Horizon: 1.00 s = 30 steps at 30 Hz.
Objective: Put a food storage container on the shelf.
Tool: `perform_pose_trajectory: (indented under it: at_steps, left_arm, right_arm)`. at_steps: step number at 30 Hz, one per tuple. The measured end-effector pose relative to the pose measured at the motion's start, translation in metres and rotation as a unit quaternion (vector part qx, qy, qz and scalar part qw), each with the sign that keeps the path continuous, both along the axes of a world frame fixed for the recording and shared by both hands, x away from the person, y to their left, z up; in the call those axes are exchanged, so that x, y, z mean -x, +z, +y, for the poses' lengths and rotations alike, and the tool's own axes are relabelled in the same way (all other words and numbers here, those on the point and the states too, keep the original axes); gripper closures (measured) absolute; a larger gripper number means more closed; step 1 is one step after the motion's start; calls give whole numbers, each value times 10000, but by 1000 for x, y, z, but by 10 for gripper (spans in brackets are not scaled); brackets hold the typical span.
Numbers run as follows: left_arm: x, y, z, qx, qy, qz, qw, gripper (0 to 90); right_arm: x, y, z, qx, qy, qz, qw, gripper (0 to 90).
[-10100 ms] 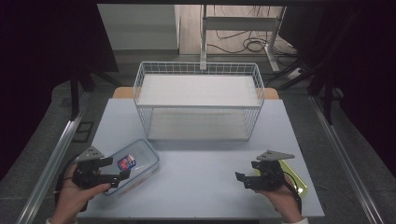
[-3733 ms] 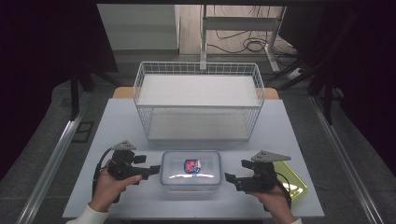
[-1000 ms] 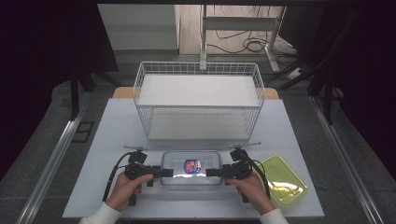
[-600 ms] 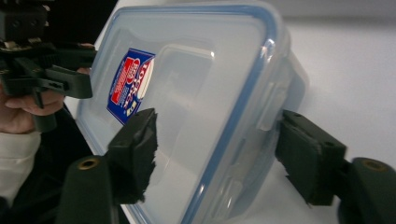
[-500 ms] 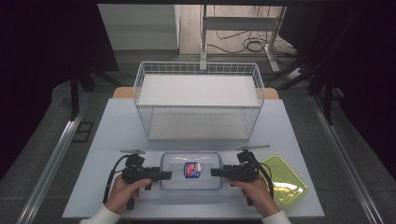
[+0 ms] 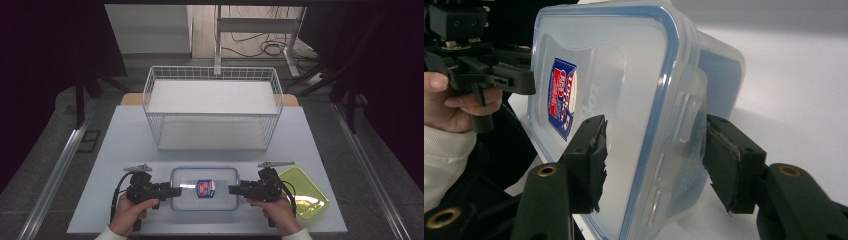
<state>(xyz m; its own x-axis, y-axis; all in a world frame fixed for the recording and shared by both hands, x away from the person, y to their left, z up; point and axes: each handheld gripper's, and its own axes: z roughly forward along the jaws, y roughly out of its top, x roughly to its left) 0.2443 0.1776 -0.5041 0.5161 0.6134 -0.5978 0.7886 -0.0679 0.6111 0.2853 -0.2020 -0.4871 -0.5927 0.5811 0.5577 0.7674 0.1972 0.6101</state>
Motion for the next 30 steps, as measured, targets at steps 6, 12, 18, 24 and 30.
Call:
perform_pose_trajectory:
  at_steps: [6,12,18,24,30]
  left_arm:
    - [2,1,0,-7,-22,-48,10000,461]
    - [2,0,0,30,0,-58,10000,465]
    - [2,0,0,23,21,-69,10000,463]
    - [4,0,1,21,-35,-116,9999,474]
    - [6,1,3,63,-89,-163,9998,492]
  right_arm:
    - [2,0,-3,6,89,-47,9999,471]
    - [4,1,-1,126,170,-154,9997,454]
    - [4,0,-1,110,159,-69,9998,455]
    - [5,-1,-3,-32,30,27,10000,476]
    - [7,-1,-5,-95,32,37,9999,485]
